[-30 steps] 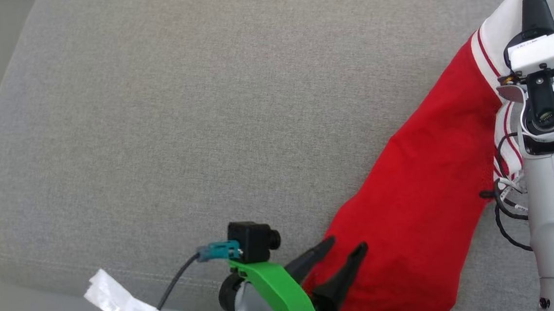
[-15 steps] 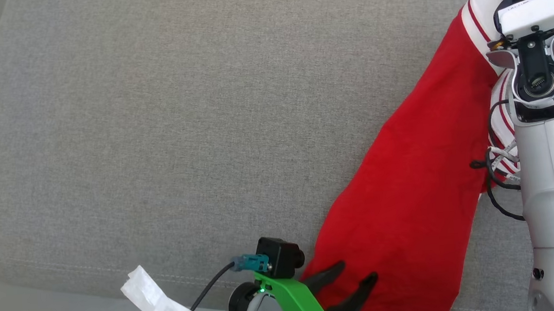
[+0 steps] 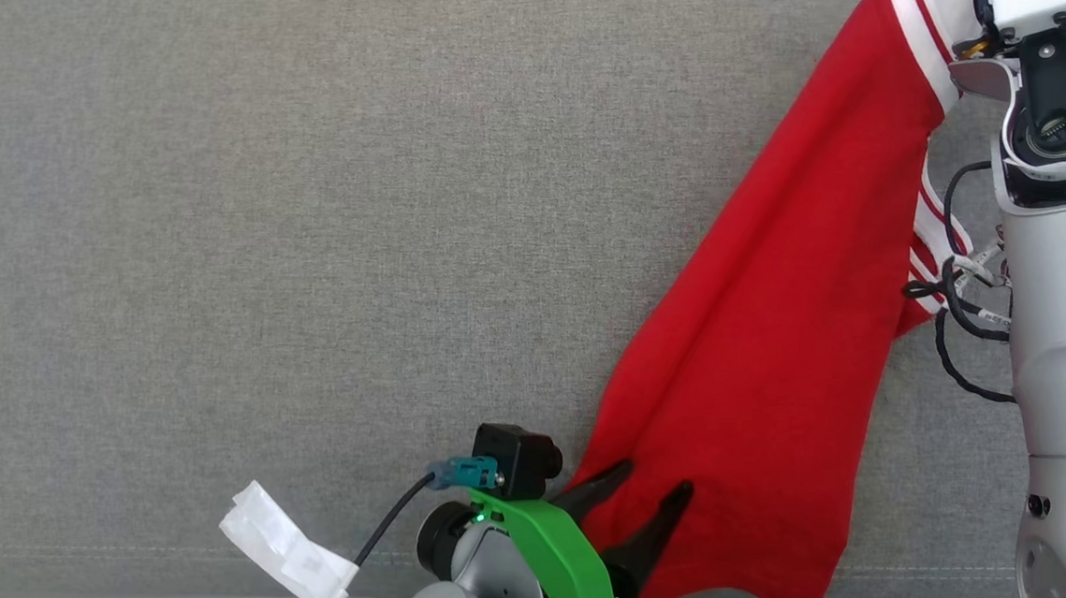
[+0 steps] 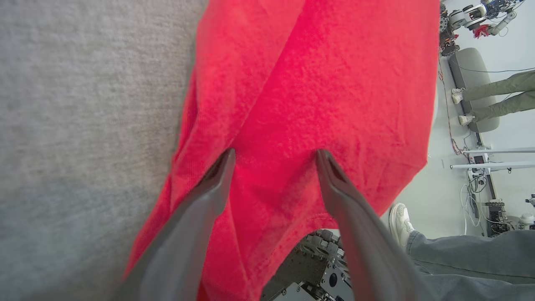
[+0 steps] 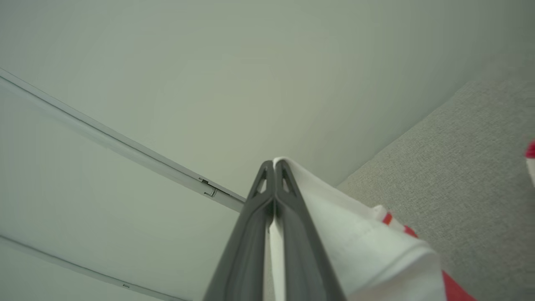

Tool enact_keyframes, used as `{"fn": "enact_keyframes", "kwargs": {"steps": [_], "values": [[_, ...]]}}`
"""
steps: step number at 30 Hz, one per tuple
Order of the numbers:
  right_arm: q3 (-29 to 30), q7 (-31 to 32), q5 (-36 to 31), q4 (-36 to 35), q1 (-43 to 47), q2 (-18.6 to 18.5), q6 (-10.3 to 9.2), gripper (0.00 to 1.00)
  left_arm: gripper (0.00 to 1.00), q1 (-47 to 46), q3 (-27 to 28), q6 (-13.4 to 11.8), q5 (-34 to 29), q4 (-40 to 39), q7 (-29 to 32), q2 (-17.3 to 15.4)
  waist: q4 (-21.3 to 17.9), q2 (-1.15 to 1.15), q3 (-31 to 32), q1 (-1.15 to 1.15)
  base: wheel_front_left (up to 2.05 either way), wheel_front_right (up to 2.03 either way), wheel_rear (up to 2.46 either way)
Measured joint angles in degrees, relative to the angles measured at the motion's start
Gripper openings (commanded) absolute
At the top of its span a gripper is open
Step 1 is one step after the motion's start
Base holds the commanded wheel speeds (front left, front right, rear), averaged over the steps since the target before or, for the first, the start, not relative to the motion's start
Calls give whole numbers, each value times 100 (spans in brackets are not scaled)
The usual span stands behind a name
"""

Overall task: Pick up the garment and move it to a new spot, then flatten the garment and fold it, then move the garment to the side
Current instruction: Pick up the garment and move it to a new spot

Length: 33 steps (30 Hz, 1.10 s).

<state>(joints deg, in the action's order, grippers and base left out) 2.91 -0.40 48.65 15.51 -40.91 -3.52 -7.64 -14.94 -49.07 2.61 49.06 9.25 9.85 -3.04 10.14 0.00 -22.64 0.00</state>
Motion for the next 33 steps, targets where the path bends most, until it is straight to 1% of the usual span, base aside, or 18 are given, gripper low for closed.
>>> {"fn": "enact_keyframes", "kwargs": {"steps": [1, 2, 3, 4, 5, 6, 15, 20, 24, 25, 26, 27, 33], "values": [[24, -18, 10, 0, 0, 1, 0, 0, 100, -25, -4, 26, 0, 44, -24, 0, -24, 0, -28, 0, 0, 0, 0], [58, -48, 13, 0, 0, 2, 0, 0, 78, -55, -14, 57, 0, 92, -49, 0, -47, 0, -55, 0, 0, 0, 0], [92, -67, 14, 1, 0, 1, 0, 0, 45, -81, -21, 86, -1, 132, -82, -2, -64, 0, -79, 0, 0, 0, 0], [121, -91, 18, 2, 0, 1, 0, 0, 27, -113, -25, 92, -9, 167, -88, -4, -78, 0, -99, 0, 0, 0, 0], [141, -108, 27, 3, 0, 1, 0, 0, 3, -147, -29, 94, -13, 214, -114, -7, -89, 0, -115, 0, 0, 0, 0], [156, -110, 32, 4, 0, 0, 0, 0, 0, -171, -29, 100, -14, 270, -135, -9, -97, 0, -126, 0, 0, 0, 0], [189, -216, 137, 75, 1, 2, 0, 0, 0, -288, -1, 244, 84, 521, -243, -1, -90, 0, -128, 0, 0, 0, 0], [202, -285, 254, 116, 13, 0, 0, 0, 0, -288, 52, 265, 304, 543, -292, 31, -72, 0, -89, 0, 0, 0, 0], [207, -321, 293, 162, 35, 1, 0, 0, 0, -328, 30, 294, 278, 550, -359, 35, -59, 0, -61, 0, 0, 0, 0], [211, -337, 304, 176, 40, 2, 0, 0, 30, -349, 11, 296, 266, 549, -359, 35, -56, 0, -55, 0, 0, 0, 0], [214, -344, 326, 186, 43, 1, 0, 0, 91, -375, -25, 300, 265, 552, -359, 35, -53, 0, -47, 0, 0, 0, 0], [215, -345, 335, 188, 47, 1, 0, 0, 100, -404, -74, 301, 255, 555, -358, 33, -50, 0, -41, 0, 0, 0, 0], [219, -363, 335, 229, 116, 1, 0, 0, 100, -476, -304, 397, 218, 582, -359, 76, -47, 0, 0, 0, 0, 0, 0]]}}
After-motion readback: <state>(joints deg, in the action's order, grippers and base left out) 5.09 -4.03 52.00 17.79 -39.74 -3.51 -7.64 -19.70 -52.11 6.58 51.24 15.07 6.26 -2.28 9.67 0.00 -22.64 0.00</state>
